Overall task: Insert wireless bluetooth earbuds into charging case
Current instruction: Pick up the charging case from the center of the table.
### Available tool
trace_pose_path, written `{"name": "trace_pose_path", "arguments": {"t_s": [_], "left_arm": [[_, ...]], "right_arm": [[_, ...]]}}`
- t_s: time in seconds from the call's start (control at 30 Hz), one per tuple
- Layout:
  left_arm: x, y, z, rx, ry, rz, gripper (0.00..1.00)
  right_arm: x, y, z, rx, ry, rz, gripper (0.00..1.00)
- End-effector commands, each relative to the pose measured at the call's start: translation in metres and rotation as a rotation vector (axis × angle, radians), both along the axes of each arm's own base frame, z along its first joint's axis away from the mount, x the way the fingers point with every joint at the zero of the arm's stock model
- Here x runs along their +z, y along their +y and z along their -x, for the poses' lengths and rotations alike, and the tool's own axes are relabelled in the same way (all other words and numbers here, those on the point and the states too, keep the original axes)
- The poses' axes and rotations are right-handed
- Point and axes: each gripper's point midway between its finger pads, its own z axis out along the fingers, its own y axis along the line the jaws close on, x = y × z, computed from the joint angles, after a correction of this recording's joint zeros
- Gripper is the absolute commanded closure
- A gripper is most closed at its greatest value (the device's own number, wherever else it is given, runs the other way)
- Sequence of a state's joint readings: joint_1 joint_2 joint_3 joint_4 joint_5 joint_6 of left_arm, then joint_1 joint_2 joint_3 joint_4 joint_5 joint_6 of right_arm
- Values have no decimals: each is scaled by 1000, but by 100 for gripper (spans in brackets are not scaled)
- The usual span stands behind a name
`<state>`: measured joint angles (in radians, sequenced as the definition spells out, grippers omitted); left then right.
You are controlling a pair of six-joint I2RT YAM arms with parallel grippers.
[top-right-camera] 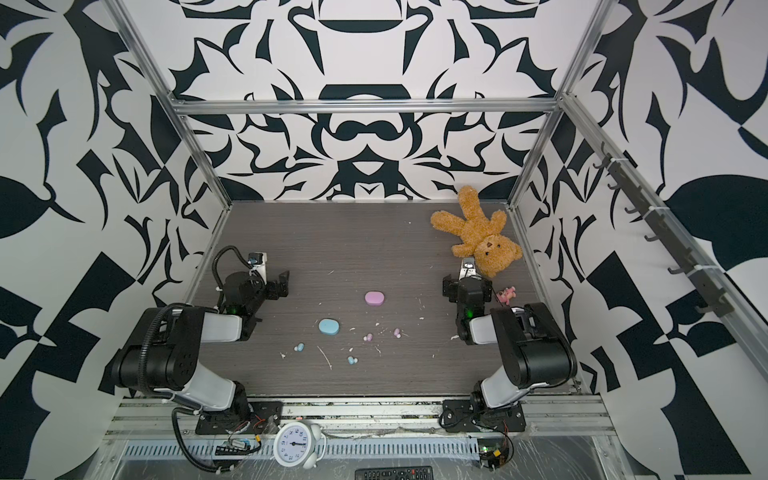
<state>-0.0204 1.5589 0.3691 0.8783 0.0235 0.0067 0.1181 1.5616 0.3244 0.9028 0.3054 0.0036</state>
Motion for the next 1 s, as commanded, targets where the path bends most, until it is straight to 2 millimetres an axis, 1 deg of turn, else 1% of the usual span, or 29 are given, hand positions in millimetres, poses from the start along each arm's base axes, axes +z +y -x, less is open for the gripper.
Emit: {"name": "trace_pose_path", "arguments": {"t_s": [0.0, 0.53, 0.6, 0.67, 0.7, 0.73, 0.77, 0.8, 0.83, 0.87, 0.9, 0.93, 0.97], "left_arm": [[8, -1, -5, -3, -32, 10, 1], [8, 1, -5, 8, -33, 10, 1], [14, 18, -5, 117, -45, 10, 1], [24, 23, -2, 183, -53, -31, 1], [31, 21, -1, 193, -52, -62, 1], [39, 16, -2, 196, -59, -103, 1], [50, 5, -2, 186, -72, -168, 1], [66, -9, -2, 163, -110, -216, 1], [90, -17, 2, 206, -181, -194, 1], [116, -22, 7, 246, -254, -126, 1], [143, -29, 13, 232, -321, -61, 1], [160, -32, 18, 217, -356, -2, 1], [174, -33, 24, 222, -379, 94, 1]], "right_arm": [[17, 3, -11, 7, -61, -9, 1], [17, 2, -9, 0, -64, -10, 0], [31, 1, -10, -20, -89, -5, 1], [51, 0, -6, -55, -73, 27, 0], [68, -3, -3, -85, -80, 31, 1], [81, -6, -1, -121, -102, 14, 0], [98, -9, 3, -153, -134, -18, 1], [116, -9, 7, -177, -171, -67, 1], [132, -10, 11, -198, -205, -127, 0], [146, -13, 18, -236, -226, -206, 1], [160, -15, 24, -272, -257, -291, 0], [169, -17, 30, -302, -259, -342, 1], [175, -22, 40, -352, -247, -396, 1]]}}
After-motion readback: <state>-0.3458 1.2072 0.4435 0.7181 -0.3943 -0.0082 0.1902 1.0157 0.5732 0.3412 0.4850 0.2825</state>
